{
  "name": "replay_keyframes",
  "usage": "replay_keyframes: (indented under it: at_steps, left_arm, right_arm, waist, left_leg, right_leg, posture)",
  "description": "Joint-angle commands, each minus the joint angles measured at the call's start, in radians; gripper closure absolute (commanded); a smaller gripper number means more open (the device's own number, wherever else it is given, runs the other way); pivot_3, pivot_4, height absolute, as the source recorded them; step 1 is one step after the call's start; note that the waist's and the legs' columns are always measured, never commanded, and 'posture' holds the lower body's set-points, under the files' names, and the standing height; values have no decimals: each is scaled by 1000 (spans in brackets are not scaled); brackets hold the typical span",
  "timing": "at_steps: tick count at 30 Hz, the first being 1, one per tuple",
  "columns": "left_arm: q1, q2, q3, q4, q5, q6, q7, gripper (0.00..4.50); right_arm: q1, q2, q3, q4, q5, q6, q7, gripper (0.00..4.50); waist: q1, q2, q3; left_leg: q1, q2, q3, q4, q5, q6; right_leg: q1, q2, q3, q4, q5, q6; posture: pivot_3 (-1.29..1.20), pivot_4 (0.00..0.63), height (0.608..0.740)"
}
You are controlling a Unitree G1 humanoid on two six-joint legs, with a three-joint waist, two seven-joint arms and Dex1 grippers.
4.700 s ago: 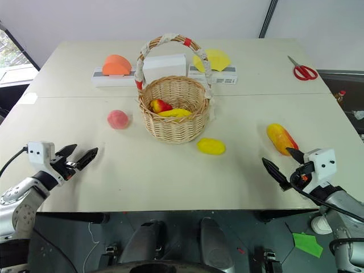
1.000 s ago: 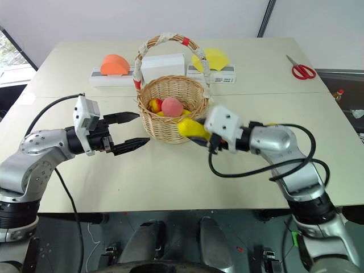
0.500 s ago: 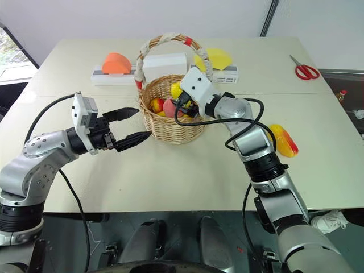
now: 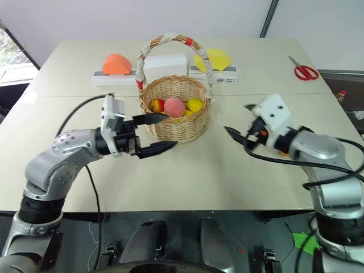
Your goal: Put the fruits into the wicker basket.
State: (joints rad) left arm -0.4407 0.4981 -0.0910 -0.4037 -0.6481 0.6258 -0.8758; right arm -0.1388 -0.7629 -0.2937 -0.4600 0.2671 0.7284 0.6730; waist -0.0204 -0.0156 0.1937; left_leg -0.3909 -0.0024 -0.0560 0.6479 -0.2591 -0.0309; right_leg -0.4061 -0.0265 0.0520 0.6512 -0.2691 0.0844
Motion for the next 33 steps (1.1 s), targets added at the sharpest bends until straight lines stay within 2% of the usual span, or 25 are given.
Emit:
replay_keyframes:
  at_steps: [1,4,8,13,16,19,21,26,28,30,33]
  left_arm:
    - [-36,-20,-71,21,46,-48,-37,0]
    - [-53,-35,-109,45,68,-68,-62,0]
    - [-60,-47,-112,54,71,-75,-71,0]
    - [-34,-27,-82,26,60,-62,-63,0]
    - [-20,-16,-70,15,56,-57,-54,0]
    - [-7,-11,-64,4,58,-56,-46,0]
    - [2,-5,-51,3,59,-55,-37,0]
    - [40,50,27,30,64,-68,-29,0]
    - [59,76,61,40,63,-72,-33,0]
    - [82,108,105,54,68,-79,-34,0]
    - [102,131,142,60,68,-89,-29,0]
  right_arm:
    - [51,-9,-54,66,-83,-9,-103,96]
    - [62,-1,-38,147,-133,-40,-161,96]
    - [-12,45,-22,281,-137,-36,-219,96]
    - [-68,78,-16,365,-96,11,-214,96]
    - [-84,75,-9,378,-90,27,-212,865]
    - [-93,59,10,374,-101,21,-212,2440]
    - [-100,40,32,337,-109,-3,-196,2953]
    - [-104,-20,115,115,-57,-173,-20,2953]
    - [-126,-11,149,15,24,-183,60,2953]
    - [-223,45,231,-45,80,-160,87,2953]
    - [-391,150,369,17,23,-161,44,2953]
  waist:
    - [-3,0,0]
    - [-3,1,0]
    - [-4,1,0]
    - [2,1,0]
    - [3,1,0]
    - [3,1,0]
    - [3,1,0]
    - [-10,3,0]
    - [-12,2,0]
    - [-20,2,0]
    - [-26,2,0]
  left_leg:
    - [0,0,1,0,0,0]
    - [1,0,4,0,0,0]
    - [0,0,5,0,0,0]
    - [0,0,4,0,0,0]
    - [0,0,3,0,0,0]
    - [0,0,2,0,0,0]
    - [0,0,2,0,0,0]
    - [0,1,2,0,0,0]
    - [0,2,0,0,0,0]
    - [0,2,-1,0,0,0]
    - [0,3,-1,0,0,0]
  right_leg:
    - [0,0,0,1,0,0]
    - [0,1,1,1,0,0]
    - [-1,1,1,1,0,0]
    - [-1,1,1,1,0,0]
    - [-1,0,1,1,0,0]
    - [-1,0,1,1,0,0]
    - [-1,0,1,1,0,0]
    - [-2,1,1,1,0,0]
    - [-1,2,0,1,0,0]
    - [-1,2,0,1,0,0]
    - [-1,1,1,1,0,0]
  posture:
    - [0,150,740]
    - [0,150,740]
    - [0,150,740]
    - [0,150,740]
    - [0,150,740]
    - [0,150,740]
    - [0,150,740]
    - [0,150,740]
    - [0,150,740]
    - [0,150,740]
    - [0,150,740]
